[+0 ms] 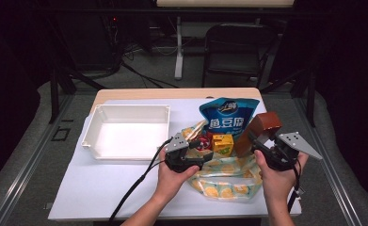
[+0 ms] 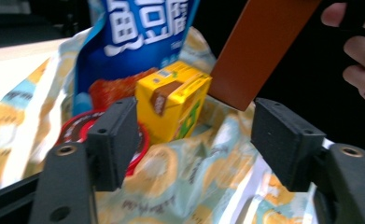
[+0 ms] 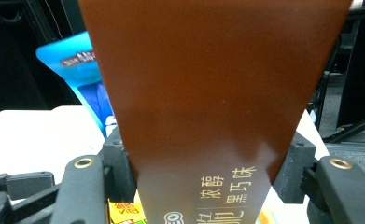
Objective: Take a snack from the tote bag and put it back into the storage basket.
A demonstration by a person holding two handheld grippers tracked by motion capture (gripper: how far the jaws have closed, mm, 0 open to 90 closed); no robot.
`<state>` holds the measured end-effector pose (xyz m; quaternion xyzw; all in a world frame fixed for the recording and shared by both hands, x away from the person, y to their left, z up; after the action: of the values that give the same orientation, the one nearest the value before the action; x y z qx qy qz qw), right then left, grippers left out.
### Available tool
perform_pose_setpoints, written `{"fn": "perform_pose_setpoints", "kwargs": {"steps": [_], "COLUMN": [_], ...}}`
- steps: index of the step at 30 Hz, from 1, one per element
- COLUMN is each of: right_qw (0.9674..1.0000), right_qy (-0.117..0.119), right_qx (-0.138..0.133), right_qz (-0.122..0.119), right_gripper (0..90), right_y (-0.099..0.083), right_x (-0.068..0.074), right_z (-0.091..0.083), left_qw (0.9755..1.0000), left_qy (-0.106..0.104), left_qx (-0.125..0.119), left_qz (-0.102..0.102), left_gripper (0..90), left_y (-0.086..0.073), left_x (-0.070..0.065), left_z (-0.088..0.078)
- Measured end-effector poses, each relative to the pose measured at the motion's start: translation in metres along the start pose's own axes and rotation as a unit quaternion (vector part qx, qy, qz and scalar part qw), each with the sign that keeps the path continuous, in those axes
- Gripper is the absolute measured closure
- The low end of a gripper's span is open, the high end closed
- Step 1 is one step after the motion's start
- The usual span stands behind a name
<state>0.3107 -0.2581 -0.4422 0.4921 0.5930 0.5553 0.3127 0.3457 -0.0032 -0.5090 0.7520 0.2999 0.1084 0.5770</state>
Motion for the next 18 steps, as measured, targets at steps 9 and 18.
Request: {"fn": "perform_pose_setpoints", "kwargs": {"steps": [9, 18], "right_qw": [0.9995, 0.9979], "right_qy": [0.029, 0.065], "right_qx": [-0.001, 0.010], "right_qz": [0.008, 0.004], "right_gripper": [37.6, 37.6], "right_y": [0.007, 0.002], "right_x": [0.014, 0.035], "right_z": [-0.010, -0.002], "left_qw": [0.9996, 0.9987], "left_qy": [0.000, -0.002], "left_qx": [0.013, 0.014], "left_qz": [0.026, 0.048], "left_gripper": [15.6, 15.6], "left_y": [0.001, 0.000], "left_x": [-0.009, -0.020], "left_z": [0.005, 0.008]}}
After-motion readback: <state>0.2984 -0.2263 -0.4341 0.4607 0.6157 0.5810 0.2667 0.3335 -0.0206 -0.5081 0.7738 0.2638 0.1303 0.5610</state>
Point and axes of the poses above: each handheld gripper's, and its own axes: z roughly forward along the jaws, y roughly out of its top, x roughly to its left, the point moved 3 cm from there along z, roughly forward along the jaws, and after that the axes turned 6 degrees about y, right-handed, at the moved point
